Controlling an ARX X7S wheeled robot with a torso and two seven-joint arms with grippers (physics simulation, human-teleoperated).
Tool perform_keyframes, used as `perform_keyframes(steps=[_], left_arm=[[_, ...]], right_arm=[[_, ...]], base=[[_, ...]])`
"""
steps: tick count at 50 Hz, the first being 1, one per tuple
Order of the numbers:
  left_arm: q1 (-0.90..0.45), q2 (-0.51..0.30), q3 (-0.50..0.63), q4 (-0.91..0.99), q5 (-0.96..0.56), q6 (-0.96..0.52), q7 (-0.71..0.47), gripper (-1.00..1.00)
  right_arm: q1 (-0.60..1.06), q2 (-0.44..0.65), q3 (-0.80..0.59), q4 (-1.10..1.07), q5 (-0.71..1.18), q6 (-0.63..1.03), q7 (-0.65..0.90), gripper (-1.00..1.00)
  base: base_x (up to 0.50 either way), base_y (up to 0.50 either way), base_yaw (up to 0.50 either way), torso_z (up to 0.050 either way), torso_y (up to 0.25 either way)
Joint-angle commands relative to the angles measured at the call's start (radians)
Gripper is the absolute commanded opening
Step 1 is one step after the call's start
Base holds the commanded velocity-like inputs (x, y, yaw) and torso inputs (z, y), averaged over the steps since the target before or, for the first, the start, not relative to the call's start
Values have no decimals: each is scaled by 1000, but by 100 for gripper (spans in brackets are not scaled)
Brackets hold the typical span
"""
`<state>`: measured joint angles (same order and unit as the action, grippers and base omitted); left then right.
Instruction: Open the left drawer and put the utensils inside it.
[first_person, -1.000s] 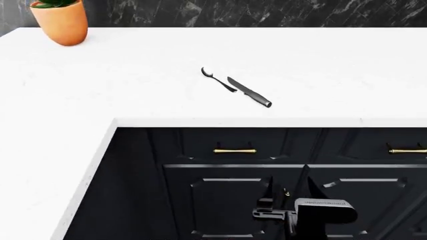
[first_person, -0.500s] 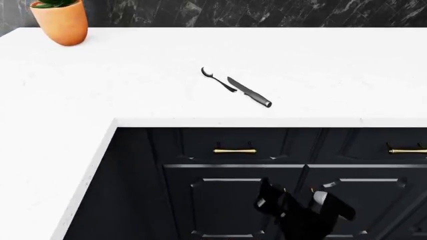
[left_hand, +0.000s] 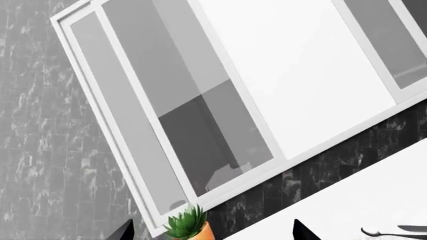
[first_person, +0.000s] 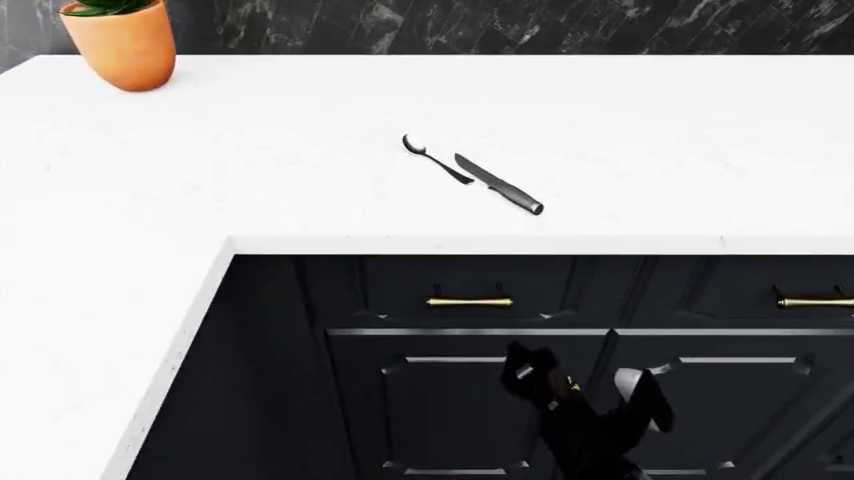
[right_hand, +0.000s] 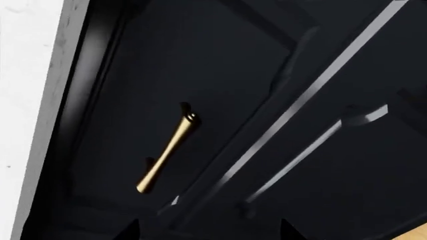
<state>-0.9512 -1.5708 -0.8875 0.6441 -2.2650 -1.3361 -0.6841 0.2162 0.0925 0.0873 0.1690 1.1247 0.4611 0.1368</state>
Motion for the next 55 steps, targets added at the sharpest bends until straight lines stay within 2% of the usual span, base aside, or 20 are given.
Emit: perform_keyframes(steps=[1,9,22,27,41,46,55], left_arm=[[-2,0,3,1,-7,0,-6,100],[-4,0,3,0,-3,-3,-1,100],[-5,0,7,3,-5,-5,-3,100],[-6,0,8,2,-6,-7,-4,100],[-9,0,10,2,-5,-13,-5,100],[-11,0,10,0,-5,-16,-6,100],[-12,0,12,0,-6,-21,-8,100]], right_arm=[[49,-9,16,106,44,-10,-11,100],[88,-12,10,194,42,-31,-34,100],[246,-5,-29,439,55,-30,-276,100],[289,-4,-44,507,53,-28,-324,100],[483,-18,-57,854,22,-104,-461,100],[608,-36,-76,1118,-15,-169,-576,100],[628,-55,35,1139,-123,-142,-555,100]], base=[[0,0,0,0,0],[0,0,0,0,0],[0,0,0,0,0],[0,0,0,0,0],[0,0,0,0,0],[0,0,0,0,0],[0,0,0,0,0]])
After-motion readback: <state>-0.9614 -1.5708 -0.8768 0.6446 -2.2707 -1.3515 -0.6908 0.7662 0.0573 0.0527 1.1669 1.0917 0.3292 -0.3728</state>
